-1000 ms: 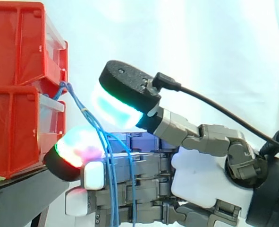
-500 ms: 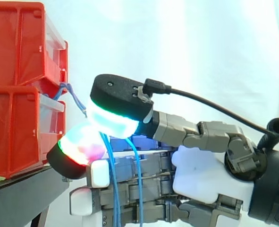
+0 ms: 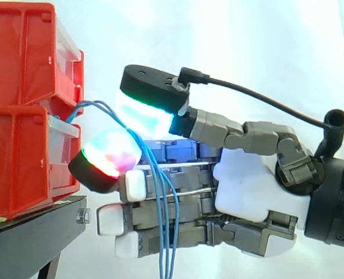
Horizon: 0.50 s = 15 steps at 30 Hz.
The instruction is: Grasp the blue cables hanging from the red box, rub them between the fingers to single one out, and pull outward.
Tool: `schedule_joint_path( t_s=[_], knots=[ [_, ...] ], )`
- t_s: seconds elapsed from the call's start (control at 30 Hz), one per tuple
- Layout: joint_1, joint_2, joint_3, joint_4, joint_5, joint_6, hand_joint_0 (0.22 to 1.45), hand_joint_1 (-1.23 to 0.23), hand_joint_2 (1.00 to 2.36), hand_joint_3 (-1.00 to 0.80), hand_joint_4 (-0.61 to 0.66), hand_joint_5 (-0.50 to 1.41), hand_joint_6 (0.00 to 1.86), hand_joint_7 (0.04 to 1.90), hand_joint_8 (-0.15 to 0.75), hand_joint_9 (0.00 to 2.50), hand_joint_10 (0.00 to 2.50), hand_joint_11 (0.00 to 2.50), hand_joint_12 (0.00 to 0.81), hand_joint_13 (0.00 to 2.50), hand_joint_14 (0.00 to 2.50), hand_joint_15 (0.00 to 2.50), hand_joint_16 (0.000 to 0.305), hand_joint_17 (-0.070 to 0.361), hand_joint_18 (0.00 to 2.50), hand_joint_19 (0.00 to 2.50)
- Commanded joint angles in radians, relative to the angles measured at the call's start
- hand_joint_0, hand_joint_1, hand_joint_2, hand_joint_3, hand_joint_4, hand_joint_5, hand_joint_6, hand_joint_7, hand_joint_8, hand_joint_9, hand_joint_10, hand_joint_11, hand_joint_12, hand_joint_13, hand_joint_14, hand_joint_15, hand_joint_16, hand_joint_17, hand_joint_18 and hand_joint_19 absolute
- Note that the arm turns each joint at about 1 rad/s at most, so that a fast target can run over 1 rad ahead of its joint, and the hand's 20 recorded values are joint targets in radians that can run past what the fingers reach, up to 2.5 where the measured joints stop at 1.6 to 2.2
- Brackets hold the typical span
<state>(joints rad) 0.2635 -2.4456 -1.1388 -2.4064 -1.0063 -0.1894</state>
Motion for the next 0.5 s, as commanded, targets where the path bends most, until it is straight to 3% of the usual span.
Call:
schedule_joint_path(
  t_s=[0.0, 0.2, 0.4, 0.47],
  knots=[
    [-0.003, 0.007, 0.001, 0.000, -0.005, -0.007, 0.58, -0.66, 1.01, -0.20, 0.16, -0.13, 0.90, 1.00, 0.299, 1.16, 0.02, 0.80, 0.379, 1.01, 0.02, 0.64, 0.049, 0.111, 0.83, 0.53],
    [-0.004, 0.010, 0.001, -0.023, -0.014, -0.004, 0.59, -0.71, 1.01, -0.21, 0.17, -0.13, 0.90, 0.96, 0.297, 1.13, 0.02, 0.80, 0.374, 0.99, 0.02, 0.63, 0.049, 0.110, 0.83, 0.54],
    [-0.001, 0.011, 0.001, -0.099, -0.020, 0.002, 0.62, -0.77, 1.02, -0.22, 0.10, -0.14, 0.91, 1.06, 0.271, 1.10, 0.02, 0.83, 0.349, 0.97, 0.02, 0.64, 0.043, 0.097, 0.79, 0.55],
    [-0.004, 0.011, -0.001, -0.148, -0.048, 0.016, 0.67, -0.83, 1.02, -0.26, 0.03, -0.15, 0.93, 1.05, 0.258, 1.06, 0.02, 0.82, 0.337, 0.95, 0.03, 0.64, 0.042, 0.094, 0.79, 0.55]
  ],
)
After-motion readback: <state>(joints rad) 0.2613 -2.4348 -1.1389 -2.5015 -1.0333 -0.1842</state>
